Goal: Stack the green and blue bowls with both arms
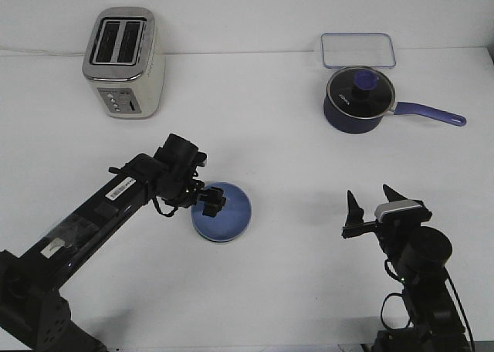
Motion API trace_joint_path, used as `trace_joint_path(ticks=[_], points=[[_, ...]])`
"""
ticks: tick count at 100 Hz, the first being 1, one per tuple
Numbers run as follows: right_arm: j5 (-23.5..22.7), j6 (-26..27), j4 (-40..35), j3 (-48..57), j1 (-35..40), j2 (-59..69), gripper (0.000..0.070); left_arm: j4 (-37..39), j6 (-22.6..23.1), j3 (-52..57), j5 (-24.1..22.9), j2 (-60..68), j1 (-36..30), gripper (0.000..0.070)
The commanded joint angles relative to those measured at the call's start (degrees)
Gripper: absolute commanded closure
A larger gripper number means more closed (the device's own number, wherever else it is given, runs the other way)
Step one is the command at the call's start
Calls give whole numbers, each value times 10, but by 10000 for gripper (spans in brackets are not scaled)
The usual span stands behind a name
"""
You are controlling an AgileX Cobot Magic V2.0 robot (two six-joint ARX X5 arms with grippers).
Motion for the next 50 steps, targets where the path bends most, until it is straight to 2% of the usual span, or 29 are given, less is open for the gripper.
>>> trace_joint_path(ticks=[1, 34, 40, 50], points=[[-1, 8, 7, 3, 1, 1, 143, -2, -4, 20, 2, -15, -2, 268], [-1, 8, 8, 3, 1, 1, 143, -12, -7, 37, -3, -104, 12, 268], [-1, 8, 8, 3, 1, 1, 143, -20, -3, 37, -25, -124, 23, 268], [-1, 8, 8, 3, 1, 1, 143, -28, 3, 37, -95, -161, 47, 268]])
